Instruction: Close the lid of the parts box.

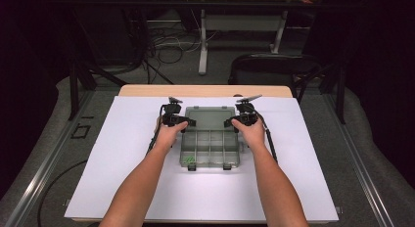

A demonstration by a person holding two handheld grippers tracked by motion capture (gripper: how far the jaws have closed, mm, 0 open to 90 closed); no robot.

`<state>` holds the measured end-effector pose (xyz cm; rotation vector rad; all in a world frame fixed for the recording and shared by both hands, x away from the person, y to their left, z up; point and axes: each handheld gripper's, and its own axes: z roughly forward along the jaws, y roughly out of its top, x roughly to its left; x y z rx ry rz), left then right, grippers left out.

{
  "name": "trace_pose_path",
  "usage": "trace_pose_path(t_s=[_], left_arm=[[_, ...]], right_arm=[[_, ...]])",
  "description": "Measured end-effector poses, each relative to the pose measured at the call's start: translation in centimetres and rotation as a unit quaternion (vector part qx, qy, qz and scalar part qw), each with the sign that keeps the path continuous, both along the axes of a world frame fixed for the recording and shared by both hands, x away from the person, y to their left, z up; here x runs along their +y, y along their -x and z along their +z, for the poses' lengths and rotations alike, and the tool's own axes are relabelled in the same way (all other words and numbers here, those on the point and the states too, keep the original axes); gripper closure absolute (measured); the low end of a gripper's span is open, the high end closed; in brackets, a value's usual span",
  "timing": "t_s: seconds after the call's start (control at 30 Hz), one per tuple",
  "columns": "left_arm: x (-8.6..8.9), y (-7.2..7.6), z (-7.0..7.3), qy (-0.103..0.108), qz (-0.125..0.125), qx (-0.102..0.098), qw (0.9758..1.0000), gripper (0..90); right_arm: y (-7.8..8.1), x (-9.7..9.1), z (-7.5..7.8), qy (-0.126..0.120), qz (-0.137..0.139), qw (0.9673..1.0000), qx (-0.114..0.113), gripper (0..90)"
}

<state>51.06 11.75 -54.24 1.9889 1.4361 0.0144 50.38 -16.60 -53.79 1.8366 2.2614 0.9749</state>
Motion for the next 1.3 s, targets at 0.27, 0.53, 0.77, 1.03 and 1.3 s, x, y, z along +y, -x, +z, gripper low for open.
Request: trace_pose_path(t_s=[0.27,0.53,0.77,1.03,1.3], left_arm=[[0.0,0.0,0.0,0.000,0.000,0.000,1.0000,39.5],[0.0,0.0,0.0,0.002,0.001,0.000,1.0000,39.7],[0.2,0.0,0.3,0.007,0.004,-0.006,1.0000,40.4],[0.2,0.1,0.7,0.014,0.002,-0.012,0.9998,42.6],[0.6,0.2,1.6,0.028,0.007,-0.021,0.9994,47.3]], right_arm=[[-0.1,-0.1,-0.3,-0.022,-0.001,0.9998,0.000,37.7],[-0.2,-0.1,-0.3,-0.025,-0.002,0.9997,0.005,37.5],[0.0,-0.1,0.2,-0.008,0.002,0.9999,-0.008,43.2],[0.3,-0.5,0.8,0.002,0.005,0.9995,-0.031,52.8],[0.6,-0.6,1.5,0.010,0.005,0.9988,-0.048,61.1]])
